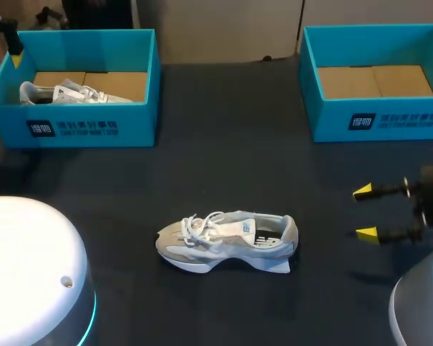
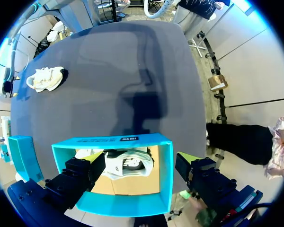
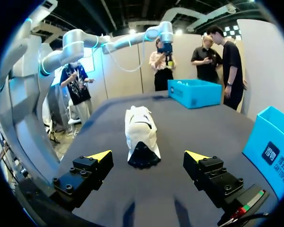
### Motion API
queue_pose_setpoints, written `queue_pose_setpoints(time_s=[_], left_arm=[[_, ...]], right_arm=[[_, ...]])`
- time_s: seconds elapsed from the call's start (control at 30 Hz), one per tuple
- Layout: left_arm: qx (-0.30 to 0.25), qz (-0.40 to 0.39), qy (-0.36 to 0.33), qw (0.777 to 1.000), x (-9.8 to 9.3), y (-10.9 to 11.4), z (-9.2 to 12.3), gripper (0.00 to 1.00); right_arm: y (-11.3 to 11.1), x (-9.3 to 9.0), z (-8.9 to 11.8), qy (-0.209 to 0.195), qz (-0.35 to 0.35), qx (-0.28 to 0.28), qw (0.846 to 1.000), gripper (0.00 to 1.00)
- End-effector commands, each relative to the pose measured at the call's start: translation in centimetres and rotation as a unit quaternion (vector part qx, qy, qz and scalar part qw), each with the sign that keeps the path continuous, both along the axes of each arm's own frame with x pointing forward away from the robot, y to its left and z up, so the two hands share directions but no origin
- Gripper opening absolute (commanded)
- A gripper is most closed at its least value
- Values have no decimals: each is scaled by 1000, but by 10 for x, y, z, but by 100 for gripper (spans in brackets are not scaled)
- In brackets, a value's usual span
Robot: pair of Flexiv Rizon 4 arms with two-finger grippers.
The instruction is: Take the shoe out of the shoebox, open the shoe tongue, remove and reinsert the insole, then place the shoe into the shoebox
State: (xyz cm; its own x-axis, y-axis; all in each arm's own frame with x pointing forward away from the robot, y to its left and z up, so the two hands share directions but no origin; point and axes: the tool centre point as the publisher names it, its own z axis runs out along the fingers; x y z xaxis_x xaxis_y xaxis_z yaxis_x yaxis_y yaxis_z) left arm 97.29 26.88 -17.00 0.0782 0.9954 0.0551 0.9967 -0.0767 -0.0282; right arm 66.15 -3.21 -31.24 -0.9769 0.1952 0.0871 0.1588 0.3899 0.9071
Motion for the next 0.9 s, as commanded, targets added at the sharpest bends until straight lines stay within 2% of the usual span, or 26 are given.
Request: queue_pose_setpoints(time_s=[0.03, 0.27, 0.37, 0.47, 0.57, 0.9], left_arm=[[1, 0, -1, 1000, -2, 0, 1, 100], [1, 0, -1, 1000, -2, 0, 1, 100], [1, 0, -1, 1000, -2, 0, 1, 100], [1, 0, -1, 1000, -2, 0, 1, 100], [1, 0, -1, 1000, -2, 0, 1, 100], [1, 0, -1, 1000, -2, 0, 1, 100]], right_arm=[[1, -6, 2, -3, -6, -4, 1000, 100], [1, -6, 2, -3, -6, -4, 1000, 100], [-3, -2, -14, -11, -9, 20, 1000, 100], [-4, 1, -33, -1, -10, 31, 999, 100], [-3, 2, -43, -5, -12, 37, 999, 100], [-1, 9, -61, -20, -8, 34, 999, 100]])
